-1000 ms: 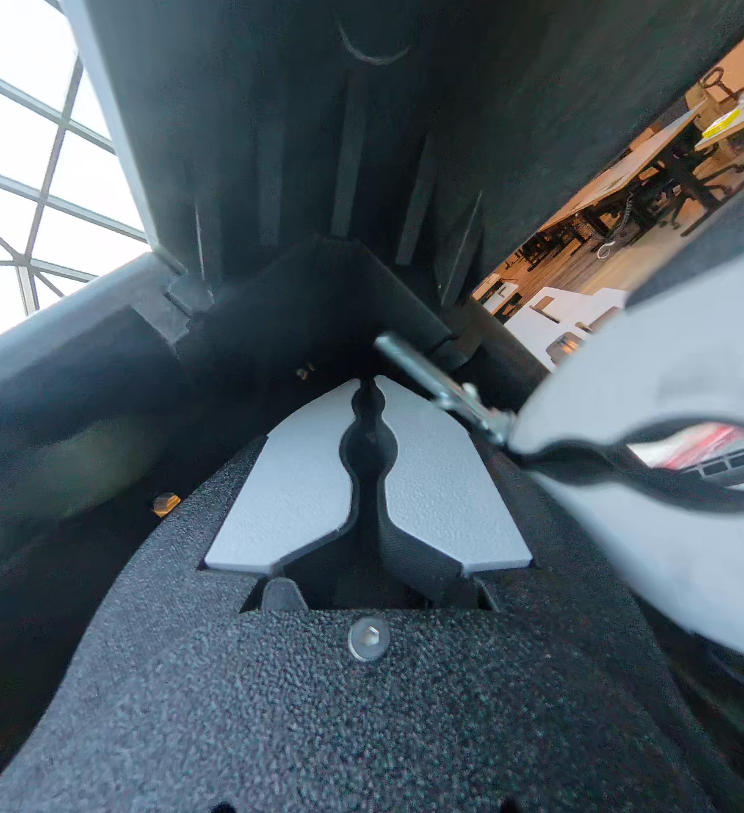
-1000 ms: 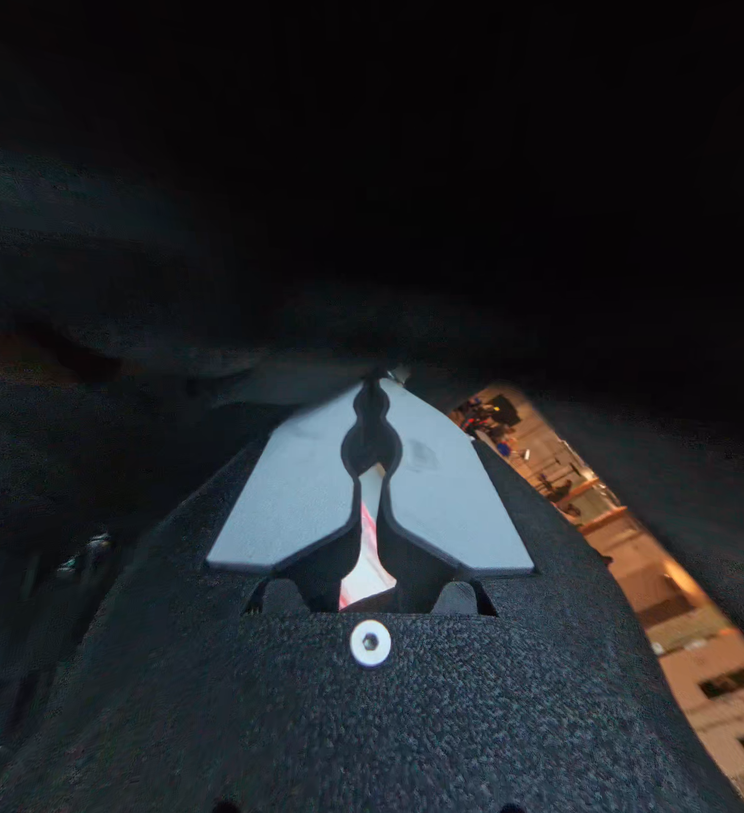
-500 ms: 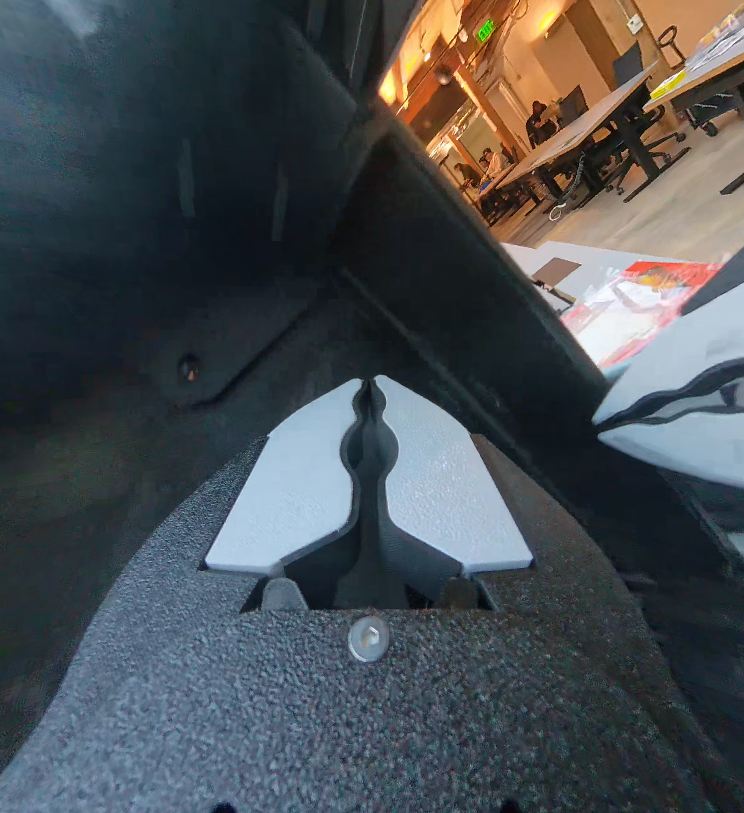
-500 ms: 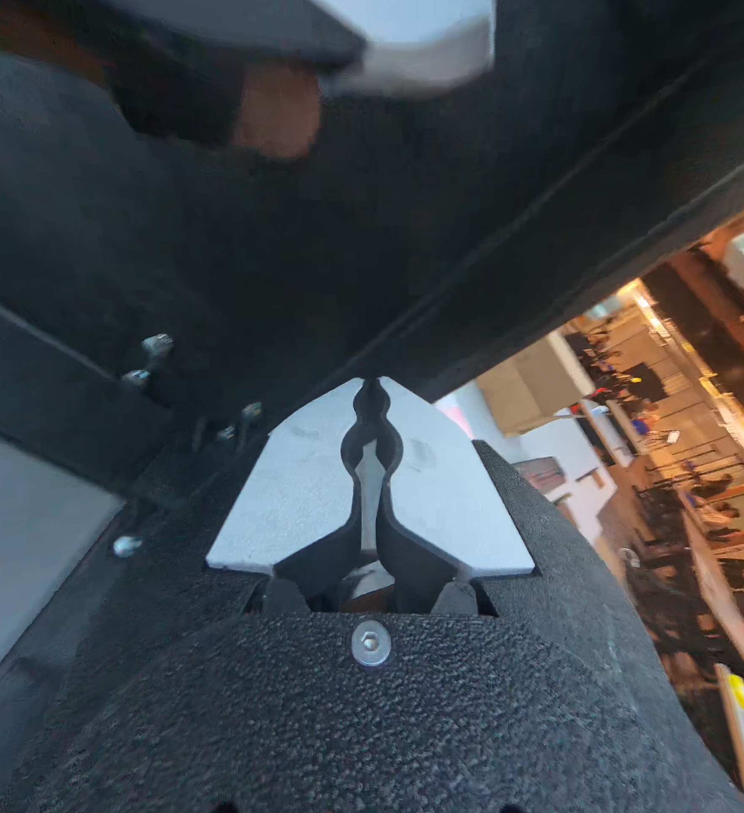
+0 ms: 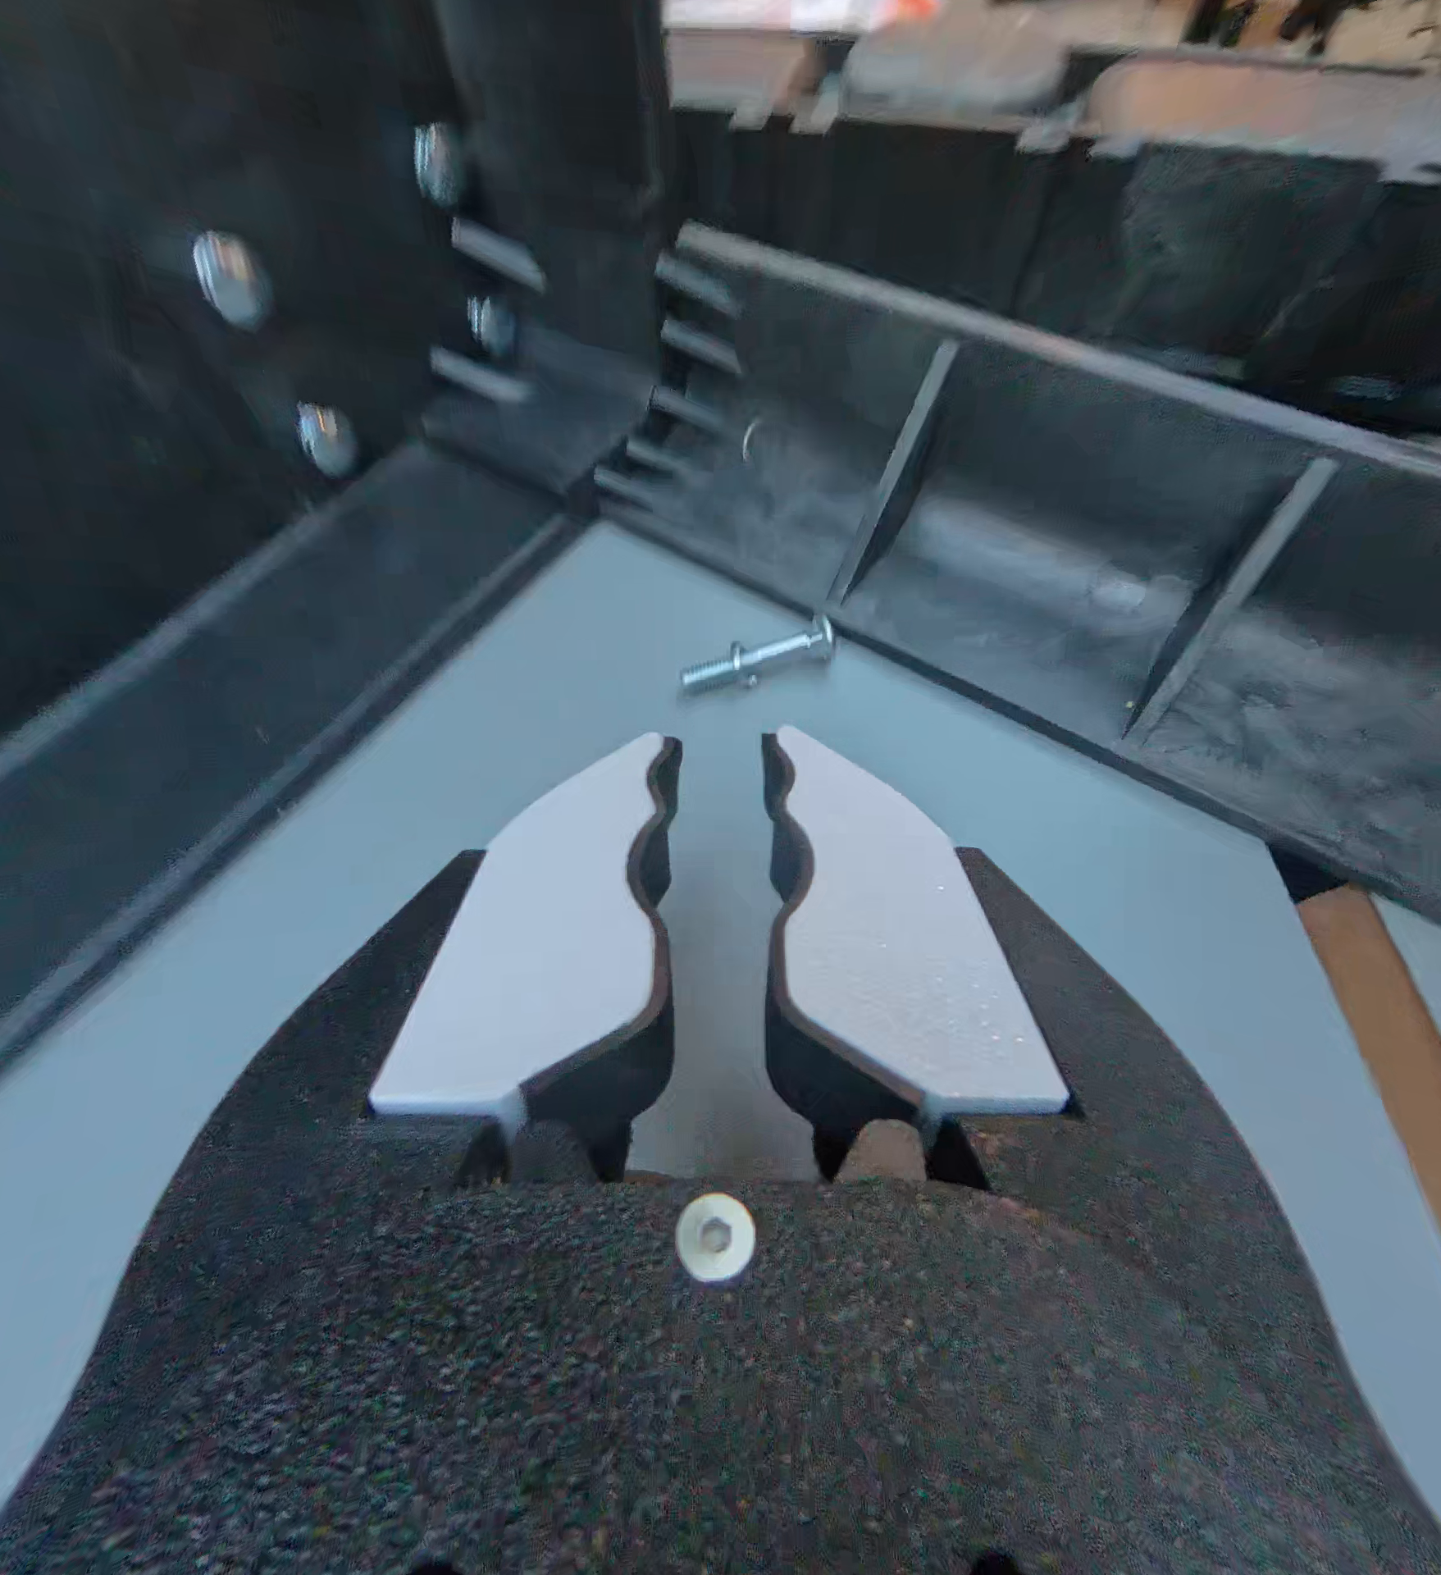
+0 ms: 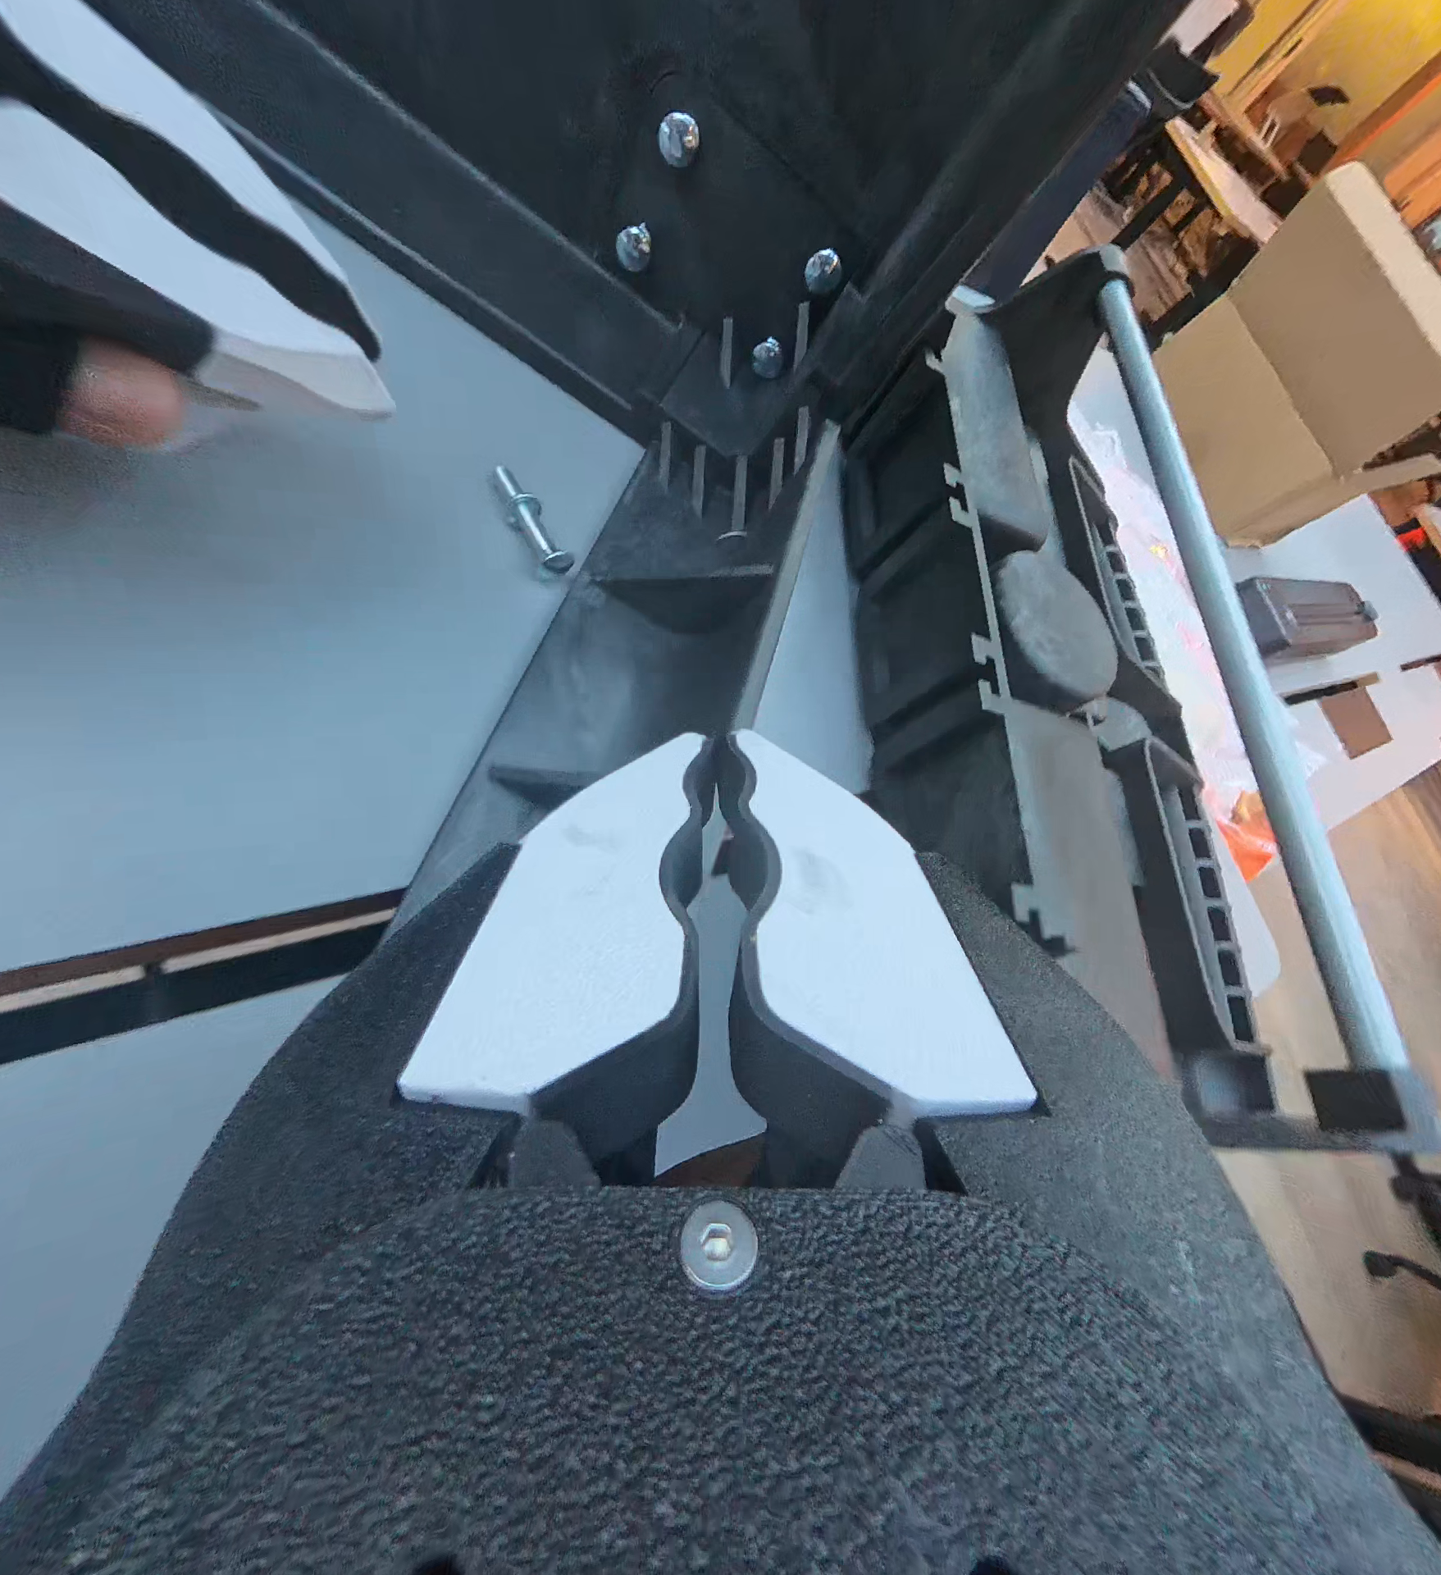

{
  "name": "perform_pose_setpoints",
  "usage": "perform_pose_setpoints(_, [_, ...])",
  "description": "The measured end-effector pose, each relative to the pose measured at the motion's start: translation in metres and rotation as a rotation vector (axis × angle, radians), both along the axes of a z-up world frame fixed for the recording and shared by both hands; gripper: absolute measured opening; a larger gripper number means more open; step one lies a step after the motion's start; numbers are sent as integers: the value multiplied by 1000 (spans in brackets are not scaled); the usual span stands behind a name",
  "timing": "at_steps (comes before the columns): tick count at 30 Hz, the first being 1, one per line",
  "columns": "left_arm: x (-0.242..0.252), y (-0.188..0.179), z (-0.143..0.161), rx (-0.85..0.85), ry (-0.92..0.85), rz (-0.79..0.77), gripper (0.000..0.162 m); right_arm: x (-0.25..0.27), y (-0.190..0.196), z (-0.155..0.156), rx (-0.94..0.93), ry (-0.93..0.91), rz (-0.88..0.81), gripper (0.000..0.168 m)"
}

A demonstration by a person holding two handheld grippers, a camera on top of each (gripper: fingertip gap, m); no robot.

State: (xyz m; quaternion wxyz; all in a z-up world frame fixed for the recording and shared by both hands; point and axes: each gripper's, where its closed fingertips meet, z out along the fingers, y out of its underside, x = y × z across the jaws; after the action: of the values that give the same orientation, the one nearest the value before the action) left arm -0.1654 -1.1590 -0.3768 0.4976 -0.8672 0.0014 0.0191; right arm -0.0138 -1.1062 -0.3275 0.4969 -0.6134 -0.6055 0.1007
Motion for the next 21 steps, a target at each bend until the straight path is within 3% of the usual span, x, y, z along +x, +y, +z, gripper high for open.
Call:
perform_pose_setpoints(3, [3,4,-16,-79,-108,115,28,13,-14,-4,-60,-2,-27,3])
perform_pose_setpoints(6, [6,21,-13,-47,-164,201,38,22,-25,-8,-28,-28,-12,3])
perform_pose_setpoints(9, [0,31,-23,-114,-182,251,55,30,-33,-6,-14,-39,6,3])
perform_pose_setpoints(18, [-7,53,-38,-239,-87,291,73,44,-52,-5,-24,-57,23,3])
perform_pose_setpoints(21, [-12,55,-42,-267,-101,339,69,45,-59,-2,-23,-59,28,3])
